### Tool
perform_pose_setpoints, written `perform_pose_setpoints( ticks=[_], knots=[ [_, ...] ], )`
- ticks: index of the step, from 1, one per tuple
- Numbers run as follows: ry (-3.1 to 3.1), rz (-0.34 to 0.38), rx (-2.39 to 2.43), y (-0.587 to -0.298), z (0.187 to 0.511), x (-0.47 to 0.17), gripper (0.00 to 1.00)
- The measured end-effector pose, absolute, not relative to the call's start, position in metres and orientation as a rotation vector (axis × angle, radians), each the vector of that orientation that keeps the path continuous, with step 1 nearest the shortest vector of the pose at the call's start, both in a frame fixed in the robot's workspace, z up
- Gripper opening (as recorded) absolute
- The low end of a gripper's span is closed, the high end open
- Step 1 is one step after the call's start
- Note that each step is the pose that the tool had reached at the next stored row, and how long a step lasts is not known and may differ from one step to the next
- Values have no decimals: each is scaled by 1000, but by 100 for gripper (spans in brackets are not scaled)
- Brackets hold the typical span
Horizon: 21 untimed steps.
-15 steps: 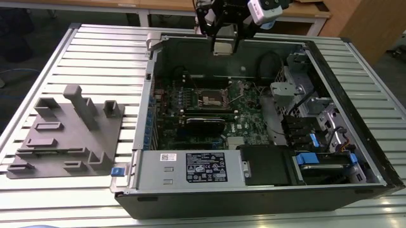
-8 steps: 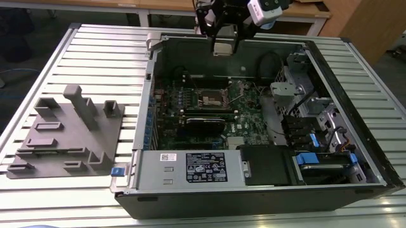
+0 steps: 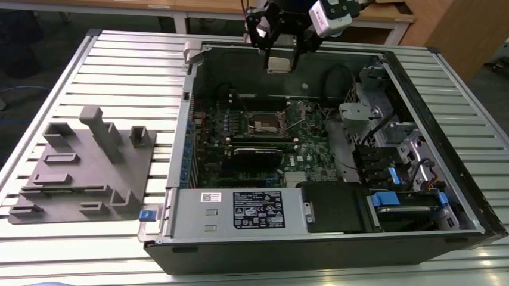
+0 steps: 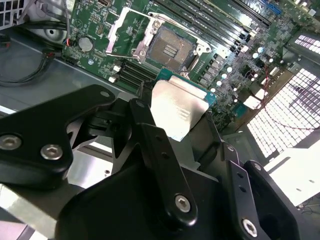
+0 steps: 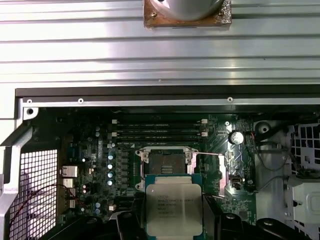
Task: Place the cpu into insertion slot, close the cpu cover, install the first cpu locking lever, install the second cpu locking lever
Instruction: 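Place the cpu into insertion slot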
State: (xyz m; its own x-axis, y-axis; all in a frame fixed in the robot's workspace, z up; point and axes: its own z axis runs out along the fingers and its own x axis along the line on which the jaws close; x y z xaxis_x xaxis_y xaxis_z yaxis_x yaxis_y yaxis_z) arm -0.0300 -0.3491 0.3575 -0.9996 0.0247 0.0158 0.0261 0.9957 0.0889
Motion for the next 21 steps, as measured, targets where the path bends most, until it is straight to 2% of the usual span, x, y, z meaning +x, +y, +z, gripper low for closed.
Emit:
perform_pose_setpoints(
  ticks=[21],
  knots=[
    [-3123, -139, -40, -349, 341, -30, 54]
  ],
)
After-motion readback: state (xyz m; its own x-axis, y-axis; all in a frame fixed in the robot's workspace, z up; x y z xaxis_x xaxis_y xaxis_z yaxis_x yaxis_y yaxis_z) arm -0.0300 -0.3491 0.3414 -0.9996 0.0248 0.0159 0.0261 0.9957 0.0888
